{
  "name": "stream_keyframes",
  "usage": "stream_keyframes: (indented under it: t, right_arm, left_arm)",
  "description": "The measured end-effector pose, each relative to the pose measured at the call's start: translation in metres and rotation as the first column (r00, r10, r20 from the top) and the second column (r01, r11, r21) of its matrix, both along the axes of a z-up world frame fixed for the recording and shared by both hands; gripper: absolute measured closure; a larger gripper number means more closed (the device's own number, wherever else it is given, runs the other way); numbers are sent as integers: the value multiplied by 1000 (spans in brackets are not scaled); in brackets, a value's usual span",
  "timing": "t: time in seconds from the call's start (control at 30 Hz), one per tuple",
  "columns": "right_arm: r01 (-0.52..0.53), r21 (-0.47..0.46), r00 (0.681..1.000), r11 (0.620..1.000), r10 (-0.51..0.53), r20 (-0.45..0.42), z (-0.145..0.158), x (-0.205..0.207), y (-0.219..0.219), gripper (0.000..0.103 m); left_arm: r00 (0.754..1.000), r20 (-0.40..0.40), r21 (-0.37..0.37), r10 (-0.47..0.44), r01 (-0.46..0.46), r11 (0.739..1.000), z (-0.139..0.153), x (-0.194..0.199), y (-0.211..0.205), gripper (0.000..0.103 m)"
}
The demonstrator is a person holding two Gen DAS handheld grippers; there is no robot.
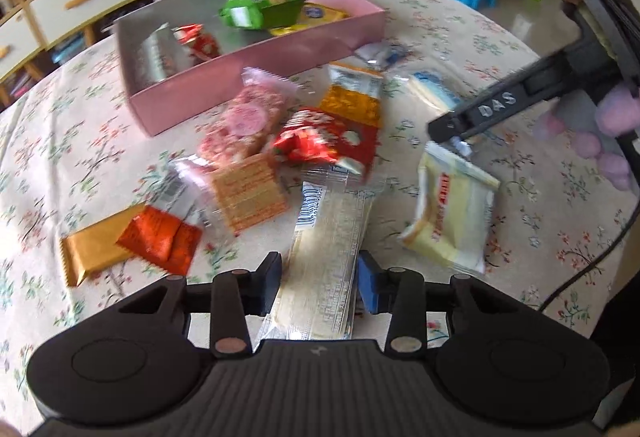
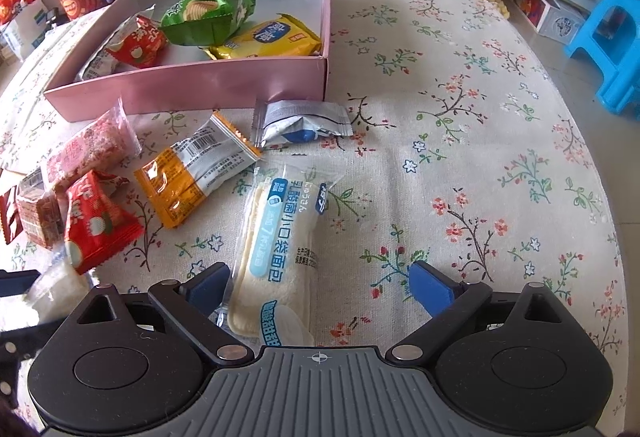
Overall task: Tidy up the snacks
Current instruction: 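Grasp the clear-wrapped white cake with the left tool while the right tool grasps the blue-labelled bread packet, then carry both held snacks into the pink box while both tools open to release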
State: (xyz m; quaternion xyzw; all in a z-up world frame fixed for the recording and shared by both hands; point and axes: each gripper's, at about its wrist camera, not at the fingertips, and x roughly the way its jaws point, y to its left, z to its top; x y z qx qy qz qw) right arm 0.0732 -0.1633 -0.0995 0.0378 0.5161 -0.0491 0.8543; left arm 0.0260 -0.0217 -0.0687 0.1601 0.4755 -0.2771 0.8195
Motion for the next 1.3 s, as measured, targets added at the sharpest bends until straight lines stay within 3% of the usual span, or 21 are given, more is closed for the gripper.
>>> stream_keyframes:
  t: [0.13, 0.37, 0.47, 0.57, 0.63, 0.67, 0.8, 0.97, 1.3]
  right_arm:
    - [2, -10, 1000, 1000, -2, 3, 0, 1, 1, 7]
    - [-9, -25, 1000, 1000, 9, 10, 2, 1, 5, 10]
    - [-28, -5, 999, 1000, 28, 15, 4, 0, 8, 23]
    - [-56, 9, 998, 998, 55, 23, 8, -1, 13, 44]
    - [-74, 14, 997, 997, 73, 25, 10, -1, 16, 66]
    - [-75, 17, 997, 997, 75, 24, 11, -1, 17, 68]
    - [-69, 32, 998, 997, 69, 11, 14, -1, 17, 70]
    - [-43, 119, 999, 992, 43, 3, 21, -2, 10, 70]
    - [-11, 239, 999, 971, -1, 48, 47, -3, 3, 71]
  left_arm:
    - [997, -37, -14, 74, -75, 997, 0, 6, 8, 66]
    - [994, -60, -22, 88, -89, 996, -2, 9, 7, 65]
    - [992, -76, -39, 99, -102, 994, -1, 10, 8, 69]
    - [990, -98, -51, 105, -111, 993, 0, 12, 8, 70]
    - [988, -111, -55, 105, -111, 992, 1, 12, 8, 71]
    - [988, -117, -61, 104, -111, 992, 1, 12, 8, 72]
    - [986, -129, -85, 108, -120, 989, 8, 8, 12, 72]
    - [982, -138, -132, 125, -144, 981, 20, 6, 21, 73]
    - [977, -136, -255, 167, -197, 947, 45, 10, 31, 74]
